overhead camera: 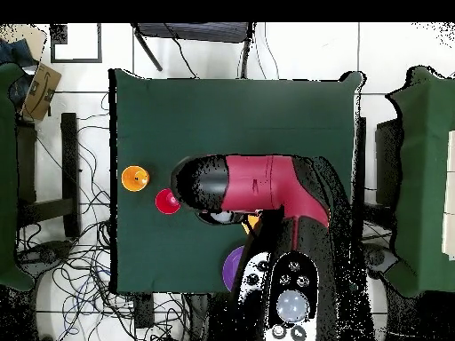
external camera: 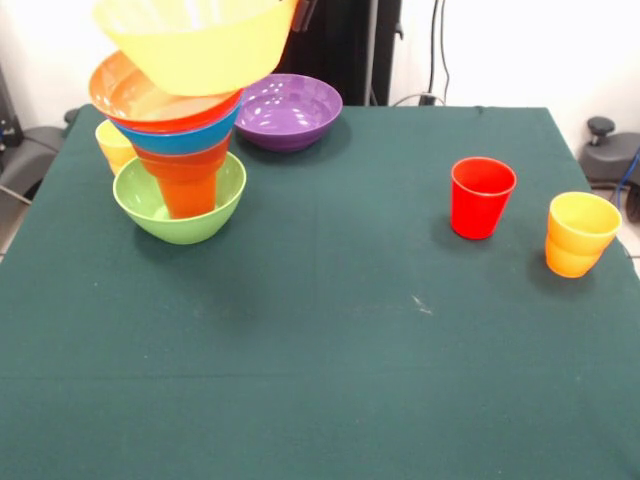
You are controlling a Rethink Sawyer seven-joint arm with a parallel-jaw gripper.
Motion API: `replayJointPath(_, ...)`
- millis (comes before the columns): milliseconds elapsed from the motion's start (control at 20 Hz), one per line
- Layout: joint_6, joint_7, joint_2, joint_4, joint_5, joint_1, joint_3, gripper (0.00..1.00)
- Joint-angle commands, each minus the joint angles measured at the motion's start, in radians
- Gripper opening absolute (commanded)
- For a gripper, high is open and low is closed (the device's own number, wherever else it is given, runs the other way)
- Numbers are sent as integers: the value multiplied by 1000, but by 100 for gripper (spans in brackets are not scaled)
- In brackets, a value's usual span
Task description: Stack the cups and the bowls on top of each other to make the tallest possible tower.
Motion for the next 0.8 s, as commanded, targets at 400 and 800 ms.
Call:
replayJointPath(400,-108,-285,-39,178,-150,-67,135,0)
replayJointPath(800,-160,-220,-38,192,-175,-84,159,0)
